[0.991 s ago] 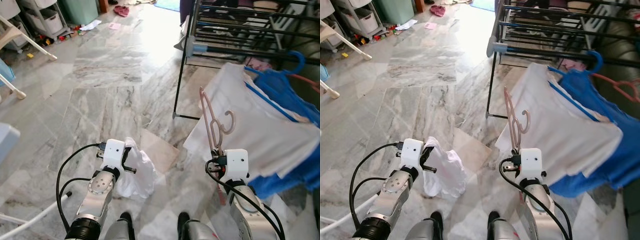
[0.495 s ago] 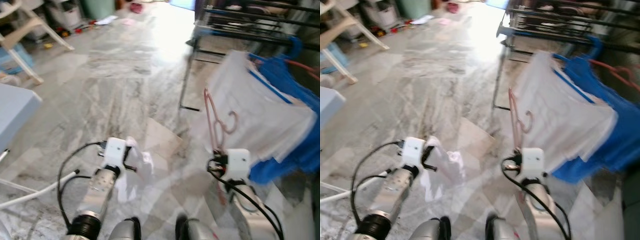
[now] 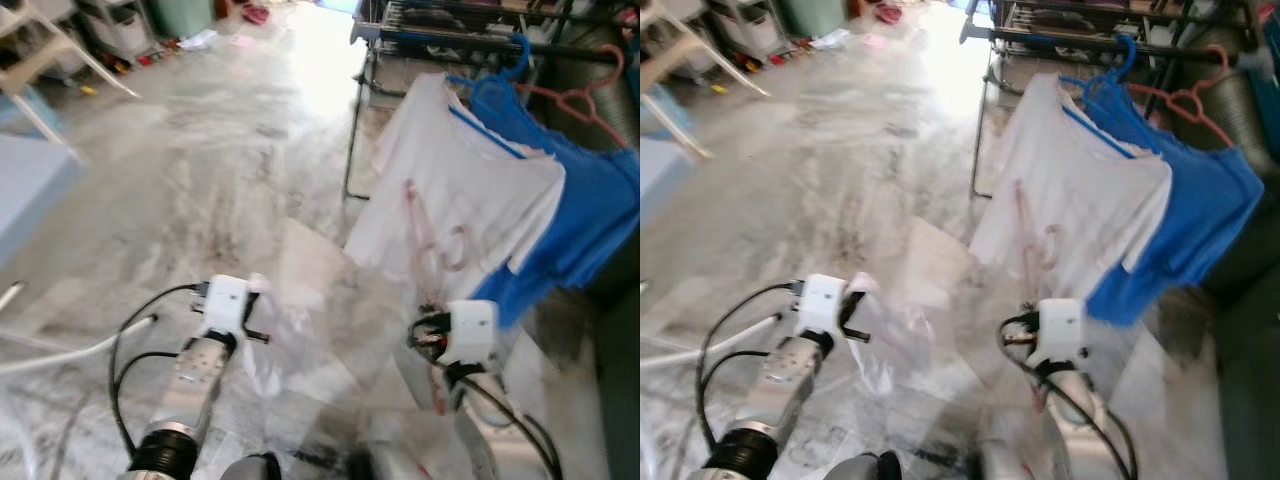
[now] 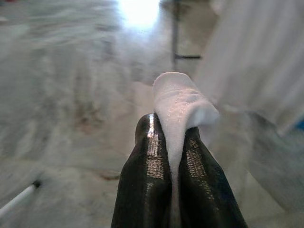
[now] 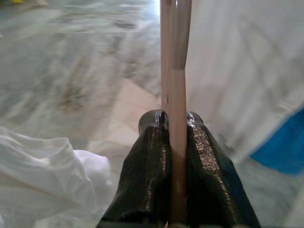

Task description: Hang hanger

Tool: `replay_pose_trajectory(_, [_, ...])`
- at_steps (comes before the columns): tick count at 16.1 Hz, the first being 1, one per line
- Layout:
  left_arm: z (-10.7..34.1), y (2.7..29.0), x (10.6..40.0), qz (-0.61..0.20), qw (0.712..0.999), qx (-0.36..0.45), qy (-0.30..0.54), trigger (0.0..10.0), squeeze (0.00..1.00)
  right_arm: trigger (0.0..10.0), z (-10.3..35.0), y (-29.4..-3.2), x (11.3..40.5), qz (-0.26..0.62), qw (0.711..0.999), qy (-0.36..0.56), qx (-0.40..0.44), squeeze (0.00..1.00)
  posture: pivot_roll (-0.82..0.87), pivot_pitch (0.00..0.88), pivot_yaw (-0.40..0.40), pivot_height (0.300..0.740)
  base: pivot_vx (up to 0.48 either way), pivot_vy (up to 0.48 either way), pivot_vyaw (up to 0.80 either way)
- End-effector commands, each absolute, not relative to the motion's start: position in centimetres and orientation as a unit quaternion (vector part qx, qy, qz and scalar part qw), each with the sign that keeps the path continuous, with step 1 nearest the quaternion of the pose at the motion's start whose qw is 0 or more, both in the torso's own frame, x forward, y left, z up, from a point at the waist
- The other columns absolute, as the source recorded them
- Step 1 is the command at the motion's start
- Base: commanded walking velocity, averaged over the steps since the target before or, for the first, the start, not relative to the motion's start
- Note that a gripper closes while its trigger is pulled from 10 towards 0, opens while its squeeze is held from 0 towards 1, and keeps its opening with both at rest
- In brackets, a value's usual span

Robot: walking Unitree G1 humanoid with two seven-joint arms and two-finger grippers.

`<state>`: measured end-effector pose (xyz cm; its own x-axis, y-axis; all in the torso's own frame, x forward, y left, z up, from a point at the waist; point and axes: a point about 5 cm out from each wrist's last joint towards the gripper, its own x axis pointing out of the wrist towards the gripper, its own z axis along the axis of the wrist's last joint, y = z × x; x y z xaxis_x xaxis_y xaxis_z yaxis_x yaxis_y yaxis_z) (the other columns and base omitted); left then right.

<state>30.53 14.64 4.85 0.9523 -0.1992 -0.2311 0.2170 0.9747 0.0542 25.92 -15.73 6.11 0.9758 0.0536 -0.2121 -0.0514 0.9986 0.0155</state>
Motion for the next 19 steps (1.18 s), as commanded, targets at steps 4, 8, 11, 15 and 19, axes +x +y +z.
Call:
replay_pose_trajectory(4, [5.05,14.8,30.91,-0.108,0.987,0.021,0.115,10.0,0.0,10.0,6.46,-16.12,25.97,0.022,0.994,0.103,0.004,0.0,-0.09,0.191,0.025,0.74,0.0,0.152,-0.4])
replay_pose_trajectory(8, [5.23,15.26,31.16,-0.106,0.988,0.017,0.111,10.0,0.0,10.0,6.53,-16.06,26.0,0.023,0.995,0.102,0.002,0.0,-0.1,0.194,0.023,0.74,0.0,0.08,-0.8])
replay_pose_trajectory(11, [5.29,15.26,31.22,-0.107,0.988,0.02,0.109,10.0,0.0,10.0,6.58,-16.07,26.08,0.025,0.995,0.1,-0.002,0.0,-0.1,0.192,0.022,0.74,0.0,0.232,-0.8])
replay_pose_trajectory(15, [5.15,15.2,31.13,-0.111,0.988,0.02,0.11,10.0,0.0,10.0,6.54,-15.93,26.1,0.028,0.995,0.101,-0.004,0.0,-0.09,0.191,0.022,0.74,0.0,0.349,-0.48])
replay_pose_trajectory(19, [5.0,15.14,30.93,-0.112,0.987,0.021,0.111,10.0,0.0,10.0,6.51,-15.84,26.08,0.03,0.994,0.101,-0.005,0.0,-0.09,0.195,0.021,0.74,0.0,0.349,0.0])
